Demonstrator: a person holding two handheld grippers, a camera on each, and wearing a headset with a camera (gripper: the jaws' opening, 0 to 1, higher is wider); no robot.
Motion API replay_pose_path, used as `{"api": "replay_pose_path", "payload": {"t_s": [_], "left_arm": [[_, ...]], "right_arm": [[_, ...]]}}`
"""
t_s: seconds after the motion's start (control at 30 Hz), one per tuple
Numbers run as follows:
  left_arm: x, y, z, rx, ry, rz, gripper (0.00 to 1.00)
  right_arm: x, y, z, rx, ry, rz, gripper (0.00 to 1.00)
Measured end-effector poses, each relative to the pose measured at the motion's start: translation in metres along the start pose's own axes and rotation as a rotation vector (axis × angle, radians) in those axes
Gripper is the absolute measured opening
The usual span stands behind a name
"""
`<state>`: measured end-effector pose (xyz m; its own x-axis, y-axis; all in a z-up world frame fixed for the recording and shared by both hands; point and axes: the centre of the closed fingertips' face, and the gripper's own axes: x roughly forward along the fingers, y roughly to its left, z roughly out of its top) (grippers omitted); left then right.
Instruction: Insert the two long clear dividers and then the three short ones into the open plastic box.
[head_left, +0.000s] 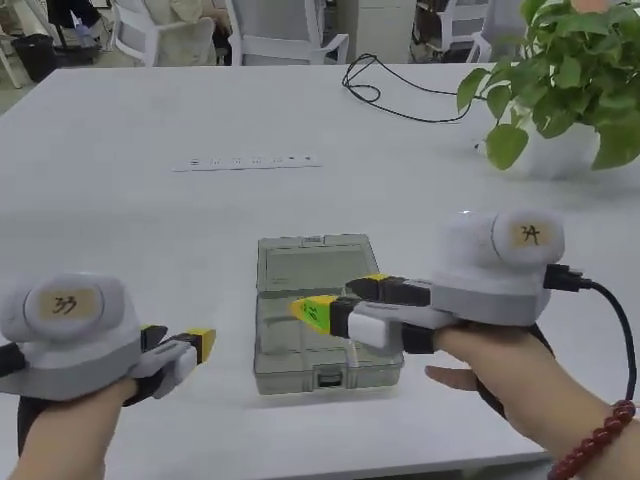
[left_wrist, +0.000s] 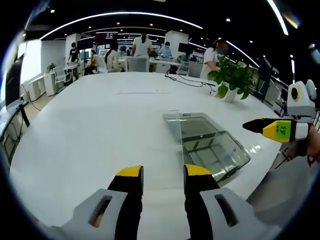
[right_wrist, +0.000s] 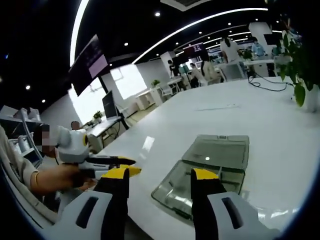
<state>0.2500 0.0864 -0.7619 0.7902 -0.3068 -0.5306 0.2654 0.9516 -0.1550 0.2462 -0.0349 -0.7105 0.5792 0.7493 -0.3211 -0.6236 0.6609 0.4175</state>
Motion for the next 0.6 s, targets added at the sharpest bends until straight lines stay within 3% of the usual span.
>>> {"api": "replay_pose_path", "payload": {"t_s": [0.27, 0.37, 0.6], "left_arm": [[-0.006, -0.019, 0.010, -0.006, -0.062, -0.058, 0.30], [-0.008, -0.028, 0.014, -0.055, -0.088, -0.103, 0.30], [-0.010, -0.038, 0.013, -0.060, -0.096, -0.152, 0.30]], "right_arm": [[0.016, 0.016, 0.004, 0.053, -0.032, 0.034, 0.44], [0.021, 0.020, 0.003, 0.065, -0.035, 0.037, 0.42], [0.029, 0.024, 0.000, 0.116, -0.053, 0.046, 0.34]]}}
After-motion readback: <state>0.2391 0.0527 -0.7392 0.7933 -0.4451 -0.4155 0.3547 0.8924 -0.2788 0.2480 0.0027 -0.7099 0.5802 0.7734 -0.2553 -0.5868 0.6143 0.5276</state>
